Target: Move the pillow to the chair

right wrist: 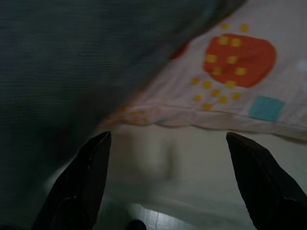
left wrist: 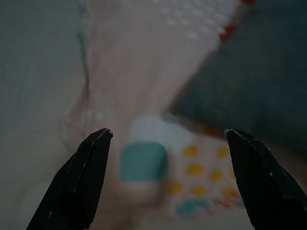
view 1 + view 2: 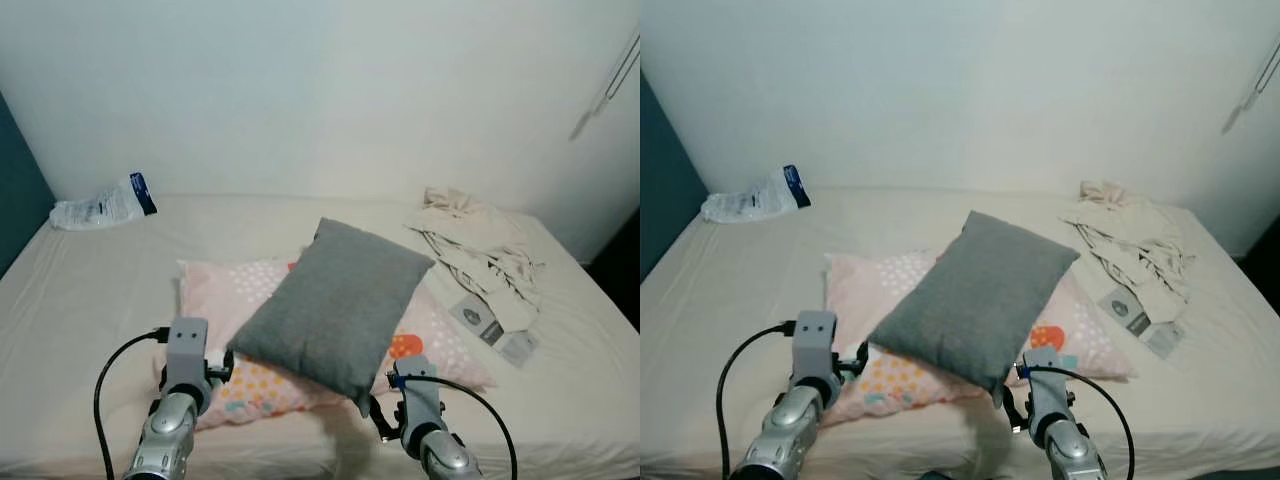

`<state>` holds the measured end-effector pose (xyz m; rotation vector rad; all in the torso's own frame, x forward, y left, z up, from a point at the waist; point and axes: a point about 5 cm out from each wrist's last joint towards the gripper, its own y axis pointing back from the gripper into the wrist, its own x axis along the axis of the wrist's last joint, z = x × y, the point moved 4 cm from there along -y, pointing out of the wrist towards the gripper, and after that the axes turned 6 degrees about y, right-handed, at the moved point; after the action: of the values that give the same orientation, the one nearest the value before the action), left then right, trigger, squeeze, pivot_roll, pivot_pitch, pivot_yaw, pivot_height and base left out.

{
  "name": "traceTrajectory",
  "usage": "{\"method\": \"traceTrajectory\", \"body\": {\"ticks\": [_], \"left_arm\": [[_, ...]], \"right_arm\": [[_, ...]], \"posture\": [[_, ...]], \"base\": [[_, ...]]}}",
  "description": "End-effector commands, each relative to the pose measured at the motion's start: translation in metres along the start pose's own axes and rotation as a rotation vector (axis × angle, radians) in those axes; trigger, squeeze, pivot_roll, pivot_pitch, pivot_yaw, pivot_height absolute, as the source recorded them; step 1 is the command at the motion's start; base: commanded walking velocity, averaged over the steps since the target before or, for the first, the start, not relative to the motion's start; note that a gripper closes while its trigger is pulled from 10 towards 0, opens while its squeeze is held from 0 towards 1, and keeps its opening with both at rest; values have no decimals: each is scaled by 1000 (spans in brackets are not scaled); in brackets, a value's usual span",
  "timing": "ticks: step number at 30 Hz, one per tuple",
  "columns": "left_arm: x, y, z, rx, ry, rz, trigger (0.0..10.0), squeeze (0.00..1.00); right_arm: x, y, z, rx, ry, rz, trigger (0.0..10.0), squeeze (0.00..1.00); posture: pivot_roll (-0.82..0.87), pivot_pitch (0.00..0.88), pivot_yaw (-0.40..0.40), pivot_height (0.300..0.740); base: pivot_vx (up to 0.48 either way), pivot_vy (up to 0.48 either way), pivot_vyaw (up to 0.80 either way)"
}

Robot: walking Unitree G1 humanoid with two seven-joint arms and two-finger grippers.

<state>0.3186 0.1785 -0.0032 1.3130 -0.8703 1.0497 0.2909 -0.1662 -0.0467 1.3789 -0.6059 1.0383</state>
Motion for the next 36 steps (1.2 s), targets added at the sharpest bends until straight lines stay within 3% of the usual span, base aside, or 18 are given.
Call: {"method": "traceTrajectory", "body": {"ticks": [1, 3, 4, 10, 14, 17, 19, 22, 26, 36], "left_arm": [[-2, 0, 2, -2, -3, -12, 10000, 0], [-2, 0, 2, -3, 0, -10, 10000, 0], [4, -1, 0, 2, 25, 9, 10000, 0], [11, -3, -3, -6, 85, 18, 10000, 0], [15, -2, 1, -55, 199, 16, 10000, 0], [21, 1, 3, -115, 193, 48, 10000, 0], [26, 2, -1, -99, 182, 72, 10000, 0], [28, 2, -2, -101, 159, 77, 10000, 0], [30, 4, -1, -134, 224, 73, 10000, 0], [31, 13, 0, -206, 215, 63, 10000, 0]], "right_arm": [[10, -2, 4, -13, -9, 43, 10000, 0], [14, -2, 5, -13, -6, 56, 10000, 0], [37, -4, 10, -40, 23, 163, 10000, 0], [63, -4, 26, -124, 3, 264, 10000, 0], [73, -5, 29, -120, 0, 291, 10000, 0], [84, -5, 30, -91, -28, 336, 10000, 0], [93, -2, 27, -68, -29, 388, 10000, 0], [94, -3, 24, -51, -15, 390, 10000, 0], [97, -2, 20, -42, 20, 398, 10000, 0], [100, 0, 19, -29, 23, 414, 10000, 0]], "posture": [[46, 58, -44, 740], [46, 58, -43, 740], [45, 58, -42, 740], [46, 60, -42, 740], [46, 62, -38, 740], [48, 66, -36, 740], [49, 66, -36, 725], [51, 66, -37, 710], [49, 67, -37, 690], [50, 68, -39, 650]], "base": [[0, 0, 0], [0, 0, 0], [0, 0, 0], [0, 0, 0], [0, 0, 0], [0, 0, 0], [0, 0, 0], [0, 0, 0], [0, 0, 0], [0, 0, 0]]}}
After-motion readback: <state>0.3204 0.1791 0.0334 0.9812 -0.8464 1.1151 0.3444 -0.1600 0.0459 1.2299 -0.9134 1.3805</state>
